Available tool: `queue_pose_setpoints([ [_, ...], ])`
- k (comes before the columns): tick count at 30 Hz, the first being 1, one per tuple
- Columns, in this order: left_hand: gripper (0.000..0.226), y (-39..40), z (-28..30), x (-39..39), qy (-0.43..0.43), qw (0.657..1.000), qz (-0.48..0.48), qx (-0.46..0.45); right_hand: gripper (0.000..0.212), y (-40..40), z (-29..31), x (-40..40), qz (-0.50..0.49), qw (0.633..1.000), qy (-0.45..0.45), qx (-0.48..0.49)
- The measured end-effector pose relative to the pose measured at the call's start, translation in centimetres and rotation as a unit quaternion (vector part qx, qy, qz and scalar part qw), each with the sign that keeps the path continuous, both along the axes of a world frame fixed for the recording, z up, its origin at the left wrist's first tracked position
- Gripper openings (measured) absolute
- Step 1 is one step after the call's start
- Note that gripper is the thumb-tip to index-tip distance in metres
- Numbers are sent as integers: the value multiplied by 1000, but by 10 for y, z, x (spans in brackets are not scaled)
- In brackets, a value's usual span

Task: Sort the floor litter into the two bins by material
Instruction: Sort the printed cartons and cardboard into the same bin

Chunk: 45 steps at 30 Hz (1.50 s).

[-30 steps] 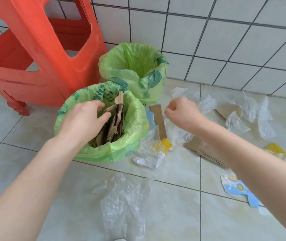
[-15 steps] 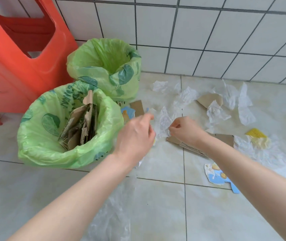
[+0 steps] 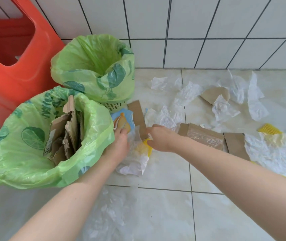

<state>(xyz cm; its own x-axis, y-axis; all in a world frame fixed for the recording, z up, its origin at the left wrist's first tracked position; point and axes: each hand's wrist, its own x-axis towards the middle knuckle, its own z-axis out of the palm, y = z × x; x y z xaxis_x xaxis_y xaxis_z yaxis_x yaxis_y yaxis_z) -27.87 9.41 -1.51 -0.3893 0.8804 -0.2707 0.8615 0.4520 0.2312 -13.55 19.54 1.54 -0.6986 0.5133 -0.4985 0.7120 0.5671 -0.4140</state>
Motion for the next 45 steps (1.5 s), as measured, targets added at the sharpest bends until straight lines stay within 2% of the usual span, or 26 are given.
queue_pose_setpoints([
  [3, 39, 4, -8, -4, 22, 999, -7, -37, 33, -1, -12, -16, 55, 998, -22, 33],
  [6, 51, 11, -11, -8, 9, 997, -36, -70, 30, -1, -25, -20, 71, 995, -44, 50],
  [9, 63, 15, -22, -9, -26, 993, -43, -111, 40, -2, -35, -11, 112, 986, -77, 99],
  [12, 68, 7, -35, 2, -13, 992, -43, -117, 49, -1, -43, 7, 148, 976, -87, 135],
  [16, 70, -10, -42, 20, 17, 991, -83, -102, 53, 2, -41, 24, 153, 977, -88, 121],
  [19, 73, -18, -44, 22, 15, 989, -112, -98, 37, 2, -40, 22, 82, 993, -33, 83],
  [22, 80, -24, -36, 32, -28, 988, -132, -81, 26, 3, -39, 18, -47, 998, 14, 41],
  [25, 56, -21, -26, 36, -48, 994, -97, -3, 24, 13, -37, 20, -199, 978, 32, -52],
  [28, 32, -2, -18, 24, -42, 994, -25, 101, 35, 22, -38, 20, -283, 950, 45, -124],
  [30, 36, 12, -22, 12, -1, 993, 28, 114, 33, 24, -39, 16, -295, 946, 37, -130],
  [33, 64, 30, -26, 2, -45, 986, 155, 40, 26, 22, -39, 4, -299, 944, 55, -132],
  [35, 76, 38, -26, 2, -59, 981, 183, 4, 30, 19, -36, -6, -294, 943, 71, -139],
  [37, 82, 44, -24, 4, -87, 979, 184, 12, 30, 18, -36, -13, -302, 937, 82, -153],
  [40, 78, 49, -21, 0, -136, 970, 200, 22, 24, 18, -36, -16, -319, 922, 99, -196],
  [42, 76, 49, -19, -6, -155, 961, 226, 29, 12, 18, -35, -14, -312, 924, 109, -195],
  [45, 67, 50, -16, -10, -162, 952, 249, 81, 23, 22, -27, -11, -325, 914, 138, -198],
])
